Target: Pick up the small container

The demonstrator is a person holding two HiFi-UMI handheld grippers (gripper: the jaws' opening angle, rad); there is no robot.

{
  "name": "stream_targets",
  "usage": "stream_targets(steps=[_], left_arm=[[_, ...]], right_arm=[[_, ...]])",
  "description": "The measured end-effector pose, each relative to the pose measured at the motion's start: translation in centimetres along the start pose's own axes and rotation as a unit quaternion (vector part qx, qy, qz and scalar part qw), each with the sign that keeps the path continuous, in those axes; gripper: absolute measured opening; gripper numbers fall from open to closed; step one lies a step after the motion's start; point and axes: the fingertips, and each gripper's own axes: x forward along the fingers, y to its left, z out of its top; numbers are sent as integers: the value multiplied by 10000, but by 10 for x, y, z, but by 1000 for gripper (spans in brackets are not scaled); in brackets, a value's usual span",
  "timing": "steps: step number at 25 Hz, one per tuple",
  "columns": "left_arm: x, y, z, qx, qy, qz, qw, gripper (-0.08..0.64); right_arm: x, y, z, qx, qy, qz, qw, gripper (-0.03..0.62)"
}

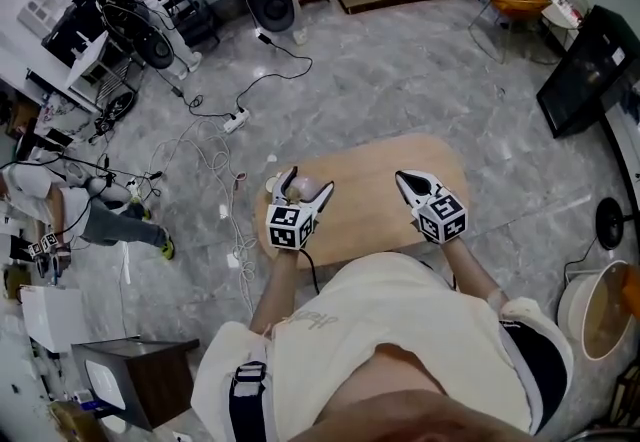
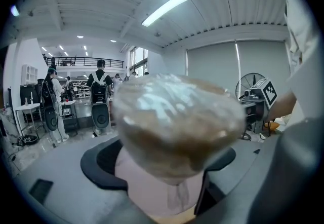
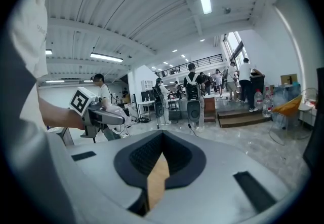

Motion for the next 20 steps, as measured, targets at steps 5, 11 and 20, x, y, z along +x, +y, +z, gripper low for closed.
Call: stream_targets(steps=[5,11,20], left_arm=[[-6,-7,3,35,-43,-14,10000,422],[-15,-6,25,146,-181,28,9997,422],[-34,0,76,106,-554,149,9983,422]], right_arm=[[-11,-1,11,-5,-155,-63,9999,0],[-24,-2,40,-138,-375,-98,9992,0],[-32,8,102,-453,-861,1,9953,0]])
